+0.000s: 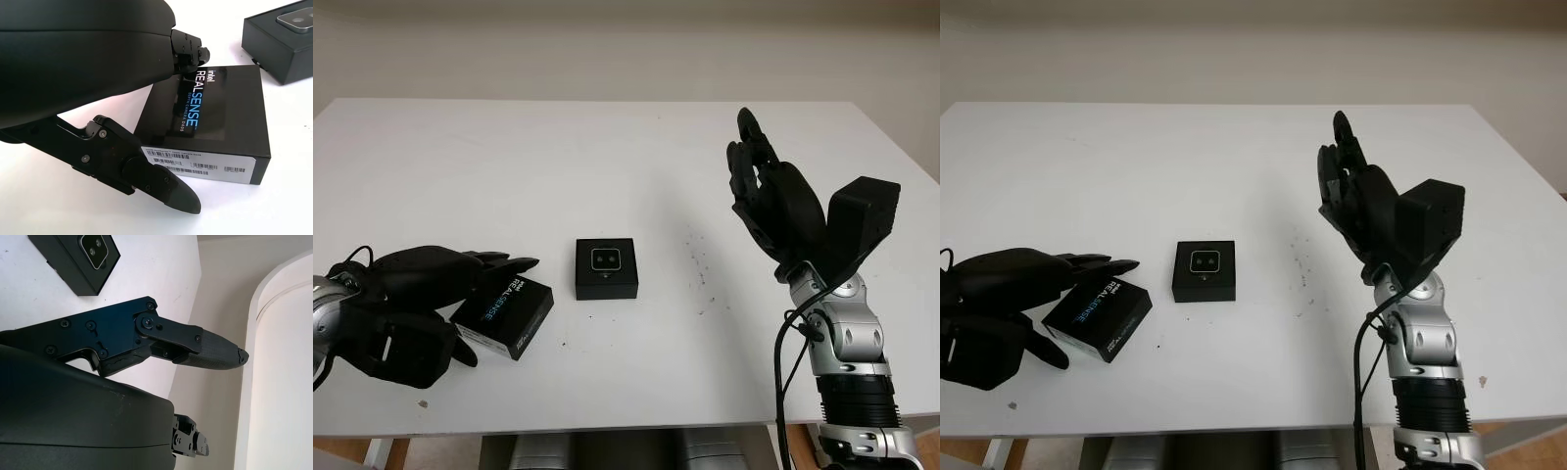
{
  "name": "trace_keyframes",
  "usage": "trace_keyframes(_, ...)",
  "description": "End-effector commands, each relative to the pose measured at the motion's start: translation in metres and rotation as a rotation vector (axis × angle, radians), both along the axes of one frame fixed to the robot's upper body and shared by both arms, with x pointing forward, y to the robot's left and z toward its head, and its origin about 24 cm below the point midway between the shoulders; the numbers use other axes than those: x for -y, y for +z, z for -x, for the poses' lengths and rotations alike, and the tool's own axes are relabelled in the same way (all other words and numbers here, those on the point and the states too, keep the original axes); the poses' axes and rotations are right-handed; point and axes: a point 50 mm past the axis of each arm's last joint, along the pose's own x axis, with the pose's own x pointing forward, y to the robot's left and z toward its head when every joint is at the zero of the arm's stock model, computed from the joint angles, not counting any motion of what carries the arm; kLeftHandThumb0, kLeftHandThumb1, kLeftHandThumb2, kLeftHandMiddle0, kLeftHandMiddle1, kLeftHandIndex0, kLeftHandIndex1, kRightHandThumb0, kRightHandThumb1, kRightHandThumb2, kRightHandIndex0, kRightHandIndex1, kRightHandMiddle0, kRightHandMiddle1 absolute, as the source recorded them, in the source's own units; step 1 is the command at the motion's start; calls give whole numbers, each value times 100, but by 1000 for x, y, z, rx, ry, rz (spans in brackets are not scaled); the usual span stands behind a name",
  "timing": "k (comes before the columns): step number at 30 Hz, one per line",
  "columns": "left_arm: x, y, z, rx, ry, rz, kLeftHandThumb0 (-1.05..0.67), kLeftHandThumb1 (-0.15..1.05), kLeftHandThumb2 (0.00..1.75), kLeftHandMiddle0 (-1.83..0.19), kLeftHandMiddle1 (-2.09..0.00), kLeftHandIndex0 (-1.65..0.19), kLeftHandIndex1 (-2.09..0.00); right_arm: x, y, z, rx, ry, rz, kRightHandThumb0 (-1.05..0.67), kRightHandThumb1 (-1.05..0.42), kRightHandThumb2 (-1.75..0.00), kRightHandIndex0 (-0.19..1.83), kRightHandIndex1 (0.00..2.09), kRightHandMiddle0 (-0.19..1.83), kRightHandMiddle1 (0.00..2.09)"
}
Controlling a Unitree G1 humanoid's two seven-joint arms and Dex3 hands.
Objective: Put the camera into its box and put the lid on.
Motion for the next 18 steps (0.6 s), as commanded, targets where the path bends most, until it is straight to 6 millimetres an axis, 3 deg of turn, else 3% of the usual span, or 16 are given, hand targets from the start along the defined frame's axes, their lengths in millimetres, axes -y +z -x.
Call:
trace_keyframes(1,2,-6,1,22,-12,14,-52,81,6,-14,-9,-9,-10,2,6,1,27,-2,18,-70,-105,-69,-19,0,-19,0)
trace_keyframes(8,-5,-18,0,132,-42,51,-34,93,9,-46,-19,-39,-23,4,5,3,25,-7,7,-69,-105,-69,-19,0,-19,0)
trace_keyframes(10,-7,-19,0,144,-44,67,-31,100,6,-36,-56,-41,-35,4,4,3,24,-12,3,-68,-105,-69,-19,0,-19,0)
trace_keyframes(11,-7,-19,0,146,-45,74,-29,103,6,-24,-89,-36,-53,4,4,4,23,-14,2,-68,-105,-69,-19,0,-19,0)
trace_keyframes(15,-8,-22,-1,159,-45,88,-24,105,12,-13,-156,-19,-123,4,3,4,24,-22,-23,-68,-105,-66,-19,0,-19,0)
trace_keyframes(18,-9,-24,-1,163,-35,86,-27,105,18,-10,-175,-14,-147,4,2,4,22,-22,-26,-69,-105,-65,-19,0,-19,0)
